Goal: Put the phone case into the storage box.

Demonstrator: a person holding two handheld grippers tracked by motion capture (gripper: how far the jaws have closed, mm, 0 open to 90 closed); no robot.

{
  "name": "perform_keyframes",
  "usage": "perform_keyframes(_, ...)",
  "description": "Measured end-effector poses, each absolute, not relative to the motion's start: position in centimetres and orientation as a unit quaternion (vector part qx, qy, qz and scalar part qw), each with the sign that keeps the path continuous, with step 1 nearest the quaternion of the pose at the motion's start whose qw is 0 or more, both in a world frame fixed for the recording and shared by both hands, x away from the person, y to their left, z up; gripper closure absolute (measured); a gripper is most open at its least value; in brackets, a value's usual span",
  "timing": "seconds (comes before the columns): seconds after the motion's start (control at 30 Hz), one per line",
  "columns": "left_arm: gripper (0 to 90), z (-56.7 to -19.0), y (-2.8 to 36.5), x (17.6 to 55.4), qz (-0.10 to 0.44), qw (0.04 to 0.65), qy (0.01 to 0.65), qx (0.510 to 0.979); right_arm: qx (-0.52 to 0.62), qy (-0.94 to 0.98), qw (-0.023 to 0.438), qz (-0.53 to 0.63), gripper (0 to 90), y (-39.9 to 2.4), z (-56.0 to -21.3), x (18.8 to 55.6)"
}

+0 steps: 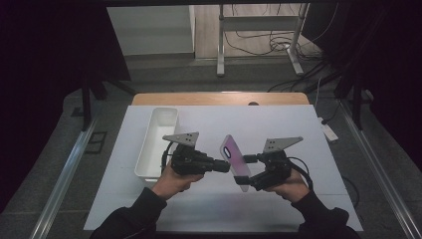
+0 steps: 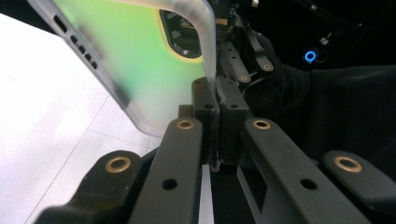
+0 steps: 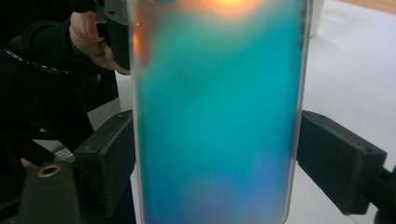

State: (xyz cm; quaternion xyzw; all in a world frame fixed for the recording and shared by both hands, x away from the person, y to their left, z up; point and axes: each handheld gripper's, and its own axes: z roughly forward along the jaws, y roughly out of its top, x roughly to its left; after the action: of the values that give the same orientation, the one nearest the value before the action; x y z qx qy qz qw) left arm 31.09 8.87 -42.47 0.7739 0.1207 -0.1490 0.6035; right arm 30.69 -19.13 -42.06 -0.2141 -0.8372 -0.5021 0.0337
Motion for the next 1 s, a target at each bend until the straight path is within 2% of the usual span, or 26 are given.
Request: perform_keyframes(1.0, 88.4, -42.06, 8.81, 30.84, -0.059, 0.548, 0.179, 0.815, -0.242, -0.864, -0.017, -0.441, 12.6, -19.74, -42.86, 30.48)
